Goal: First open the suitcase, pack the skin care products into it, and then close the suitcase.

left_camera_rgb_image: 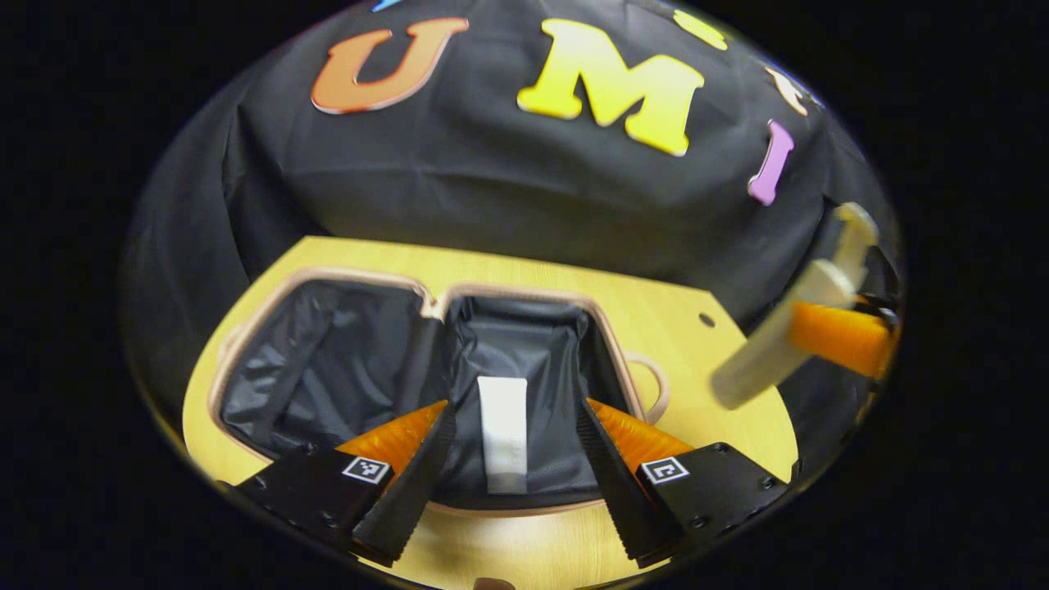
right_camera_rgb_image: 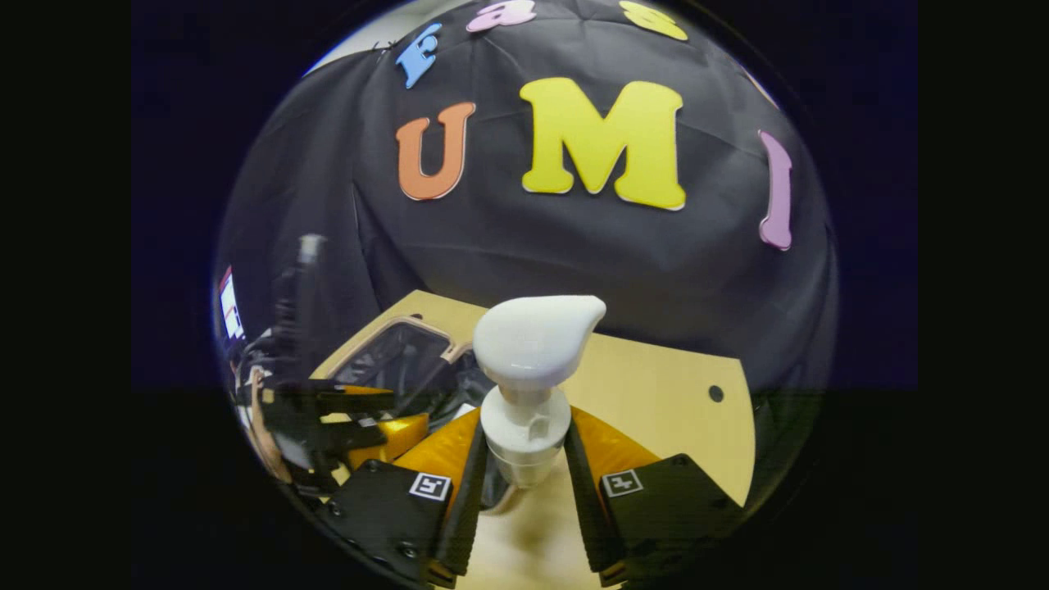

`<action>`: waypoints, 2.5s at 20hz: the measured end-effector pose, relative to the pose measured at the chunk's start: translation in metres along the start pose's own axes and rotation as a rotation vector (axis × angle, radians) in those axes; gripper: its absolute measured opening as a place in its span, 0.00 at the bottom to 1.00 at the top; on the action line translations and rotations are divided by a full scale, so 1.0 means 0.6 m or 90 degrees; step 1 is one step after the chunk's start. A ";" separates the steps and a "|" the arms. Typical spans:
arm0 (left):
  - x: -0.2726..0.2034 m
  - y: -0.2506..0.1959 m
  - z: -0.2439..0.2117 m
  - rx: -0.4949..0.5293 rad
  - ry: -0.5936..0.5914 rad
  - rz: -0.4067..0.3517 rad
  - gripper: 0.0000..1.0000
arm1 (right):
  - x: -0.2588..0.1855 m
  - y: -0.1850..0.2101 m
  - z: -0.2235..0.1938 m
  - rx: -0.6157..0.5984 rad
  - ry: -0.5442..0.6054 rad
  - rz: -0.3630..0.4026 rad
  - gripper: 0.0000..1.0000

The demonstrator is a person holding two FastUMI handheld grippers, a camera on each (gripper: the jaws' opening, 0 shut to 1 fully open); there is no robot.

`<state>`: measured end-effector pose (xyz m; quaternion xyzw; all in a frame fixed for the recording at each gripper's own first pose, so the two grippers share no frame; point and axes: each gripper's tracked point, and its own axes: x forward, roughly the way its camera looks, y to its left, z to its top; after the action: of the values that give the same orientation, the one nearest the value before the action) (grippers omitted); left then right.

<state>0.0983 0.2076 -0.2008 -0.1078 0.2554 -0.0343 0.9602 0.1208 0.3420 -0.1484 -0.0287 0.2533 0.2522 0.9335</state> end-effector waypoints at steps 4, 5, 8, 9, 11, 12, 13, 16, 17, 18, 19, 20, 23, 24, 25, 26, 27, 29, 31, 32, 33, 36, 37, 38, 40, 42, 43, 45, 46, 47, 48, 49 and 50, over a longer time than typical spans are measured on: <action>-0.139 0.033 0.045 0.026 -0.109 0.036 0.98 | 0.098 0.062 -0.069 0.021 0.096 0.021 0.50; -0.164 0.042 0.048 0.034 -0.126 0.042 0.98 | 0.121 0.072 -0.095 0.025 0.133 0.019 0.50; -0.241 0.049 0.072 0.047 -0.192 0.045 0.98 | 0.162 0.091 -0.169 0.047 0.232 0.011 0.50; -0.264 0.047 0.084 0.053 -0.217 0.045 0.97 | 0.172 0.093 -0.186 0.059 0.261 0.002 0.50; -0.307 0.042 0.106 0.068 -0.260 0.042 0.97 | 0.176 0.097 -0.193 0.079 0.291 -0.007 0.50; -0.323 0.043 0.112 0.072 -0.274 0.040 0.97 | 0.191 0.095 -0.182 0.087 0.286 -0.013 0.51; -0.337 0.044 0.119 0.074 -0.280 0.035 0.97 | 0.196 0.096 -0.176 0.095 0.300 -0.017 0.48; -0.375 0.055 0.139 0.066 -0.303 0.039 0.97 | 0.243 0.089 -0.168 0.138 0.303 -0.045 0.50; -0.385 0.063 0.150 0.061 -0.312 0.045 0.97 | 0.256 0.085 -0.170 0.159 0.310 -0.053 0.50; -0.398 0.065 0.156 0.059 -0.321 0.048 0.97 | 0.267 0.082 -0.179 0.177 0.321 -0.063 0.50; -0.408 0.069 0.162 0.061 -0.332 0.055 0.96 | 0.275 0.076 -0.191 0.193 0.336 -0.082 0.48; -0.415 0.078 0.167 0.064 -0.340 0.060 0.97 | 0.281 0.067 -0.205 0.208 0.352 -0.109 0.48; -0.414 0.108 0.153 0.071 -0.330 0.077 0.96 | 0.289 0.062 -0.245 0.232 0.398 -0.152 0.50; -0.410 0.118 0.145 0.065 -0.317 0.083 0.97 | 0.292 0.064 -0.256 0.238 0.407 -0.155 0.50; -0.406 0.130 0.141 0.056 -0.308 0.089 1.00 | 0.293 0.064 -0.259 0.244 0.412 -0.155 0.49; -0.401 0.140 0.137 0.045 -0.298 0.091 0.97 | 0.293 0.064 -0.256 0.249 0.407 -0.157 0.51; -0.393 0.156 0.135 0.032 -0.287 0.098 0.96 | 0.282 0.065 -0.255 0.255 0.412 -0.160 0.52; -0.377 0.184 0.134 0.007 -0.275 0.107 0.97 | 0.256 0.072 -0.234 0.263 0.413 -0.157 0.54; -0.354 0.214 0.139 -0.010 -0.271 0.114 0.97 | 0.216 0.080 -0.201 0.255 0.400 -0.138 0.63; -0.341 0.236 0.142 -0.012 -0.269 0.120 0.97 | 0.188 0.086 -0.176 0.249 0.383 -0.119 0.67; -0.324 0.258 0.144 -0.014 -0.265 0.124 0.97 | 0.156 0.092 -0.148 0.236 0.359 -0.096 0.74; -0.265 0.326 0.134 -0.058 -0.234 0.139 0.97 | 0.034 0.105 -0.076 0.166 0.258 -0.027 0.70; -0.243 0.351 0.133 -0.080 -0.231 0.144 0.97 | -0.007 0.106 -0.057 0.153 0.223 -0.013 0.76; -0.222 0.372 0.129 -0.105 -0.221 0.144 0.98 | -0.049 0.104 -0.048 0.145 0.197 -0.004 0.76; -0.185 0.416 0.116 -0.146 -0.210 0.146 0.98 | -0.126 0.097 -0.034 0.127 0.155 0.014 0.76; -0.148 0.453 0.118 -0.196 -0.219 0.135 0.97 | -0.190 0.084 -0.027 0.108 0.114 0.016 0.77; -0.124 0.466 0.117 -0.234 -0.212 0.122 0.97 | -0.217 0.083 -0.026 0.104 0.093 0.018 0.77; -0.079 0.494 0.105 -0.328 -0.204 0.096 0.98 | -0.264 0.076 -0.024 0.103 0.054 0.017 0.77; -0.060 0.510 0.092 -0.378 -0.198 0.081 0.97 | -0.282 0.074 -0.020 0.101 0.030 0.014 0.72; -0.042 0.529 0.081 -0.423 -0.193 0.072 0.98 | -0.296 0.071 -0.015 0.104 0.008 0.015 0.77; -0.024 0.547 0.068 -0.459 -0.187 0.069 0.97 | -0.310 0.088 -0.015 0.124 -0.005 0.039 0.77; -0.010 0.566 0.048 -0.496 -0.174 0.071 0.97 | -0.314 0.101 -0.029 0.143 0.003 0.054 0.74; 0.003 0.582 0.028 -0.538 -0.168 0.069 0.97 | -0.318 0.109 -0.048 0.148 0.023 0.057 0.78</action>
<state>0.1123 0.5509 -0.2659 -0.4805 0.1275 0.1376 0.8567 -0.0662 0.3066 -0.0759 0.0862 0.2985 0.2622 0.9136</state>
